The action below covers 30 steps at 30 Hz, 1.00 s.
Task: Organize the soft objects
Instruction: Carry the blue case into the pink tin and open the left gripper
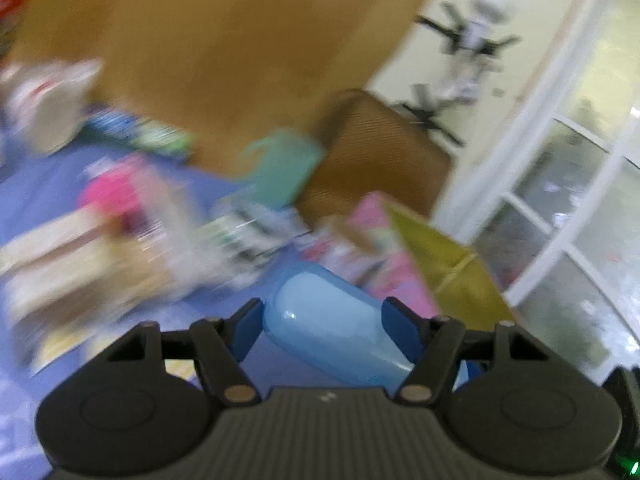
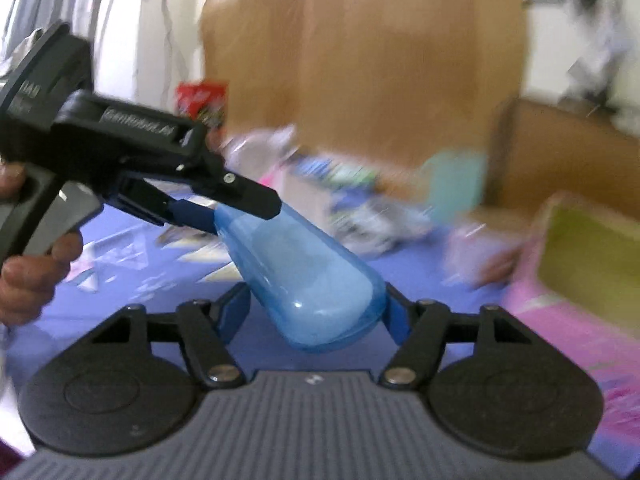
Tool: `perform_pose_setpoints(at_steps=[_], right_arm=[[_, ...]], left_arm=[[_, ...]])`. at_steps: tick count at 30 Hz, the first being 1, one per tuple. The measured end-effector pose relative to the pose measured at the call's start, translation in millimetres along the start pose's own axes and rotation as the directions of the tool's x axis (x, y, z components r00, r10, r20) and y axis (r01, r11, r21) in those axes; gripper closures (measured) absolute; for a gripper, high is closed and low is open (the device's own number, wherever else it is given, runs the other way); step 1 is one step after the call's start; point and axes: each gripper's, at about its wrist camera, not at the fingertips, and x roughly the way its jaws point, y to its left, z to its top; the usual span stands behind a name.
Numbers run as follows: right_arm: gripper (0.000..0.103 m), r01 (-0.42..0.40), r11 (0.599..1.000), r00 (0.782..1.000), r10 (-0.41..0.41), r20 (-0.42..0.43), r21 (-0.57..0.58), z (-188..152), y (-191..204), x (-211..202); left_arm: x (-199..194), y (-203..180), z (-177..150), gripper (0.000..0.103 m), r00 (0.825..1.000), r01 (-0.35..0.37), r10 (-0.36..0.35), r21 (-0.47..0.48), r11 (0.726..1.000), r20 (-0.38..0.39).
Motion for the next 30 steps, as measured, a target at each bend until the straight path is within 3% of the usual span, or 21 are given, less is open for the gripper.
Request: perform_pose_setpoints(at_steps=[4, 8, 14, 16, 20, 22, 23, 26, 28, 30], right_arm=[[0.032, 0.150, 0.989, 0.988, -0.150, 0.038, 0.019, 2.8, -40.6, -18.5], [0.032, 0.240, 0.967, 0.970, -0.243, 0.024, 0.084, -0.3, -86.3, -29.2], [0.032, 0.370, 0.922, 0.929, -0.370, -0.019, 0.117, -18.3, -121.0, -28.5], [0.024, 0.398, 0.904, 0.917, -0.398, -0.031, 0.154, -23.8, -128.5, -31.7], [0.026, 0.378, 0.897, 0.921, -0.390, 0.007, 0.228, -26.8, -131.8, -39.7], [0.034, 0.346, 0.901, 0.927, -0.371, 0.049, 0.260, -25.9, -123.8, -47.1], [0.041, 0.319, 0.906, 0.934, -0.351, 0.071, 0.276, -25.9, -119.4, -49.3], [0.047, 0.200, 0.935, 0.969, -0.234, 0.086, 0.293, -15.6, -102.6, -35.6], [0.047, 0.099, 0.948, 0.990, -0.125, 0.068, 0.303, -7.4, -89.6, -15.6], [0.047, -0.004, 0.949, 0.999, -0.010, 0.043, 0.315, 1.8, -73.7, 10.2]], left_arm=[[51.2, -54.3, 20.0, 0.036, 0.998, 0.068, -0.067, 0.095, 0.993, -0.015], [103.4, -91.6, 28.4, 0.037, 0.992, 0.120, -0.115, 0.107, 0.987, -0.050], [150.4, -125.3, 12.4, 0.038, 0.987, 0.119, -0.100, 0.164, 0.979, -0.123], [151.2, -127.9, 6.4, 0.038, 0.987, 0.116, -0.094, 0.174, 0.978, -0.133], [122.2, -113.7, -0.3, 0.037, 0.990, 0.119, -0.104, 0.174, 0.978, -0.096], [91.7, -95.3, -4.7, 0.036, 0.995, 0.100, -0.094, 0.183, 0.978, -0.044], [78.0, -85.6, -5.9, 0.036, 0.997, 0.078, -0.076, 0.189, 0.979, -0.018], [29.5, -44.7, -15.9, 0.035, 0.995, -0.070, 0.055, 0.188, 0.980, 0.086], [-2.4, -11.5, -25.0, 0.035, 0.975, -0.190, 0.167, 0.152, 0.970, 0.149], [-29.4, 19.8, -34.5, 0.035, 0.929, -0.330, 0.302, 0.112, 0.937, 0.214]])
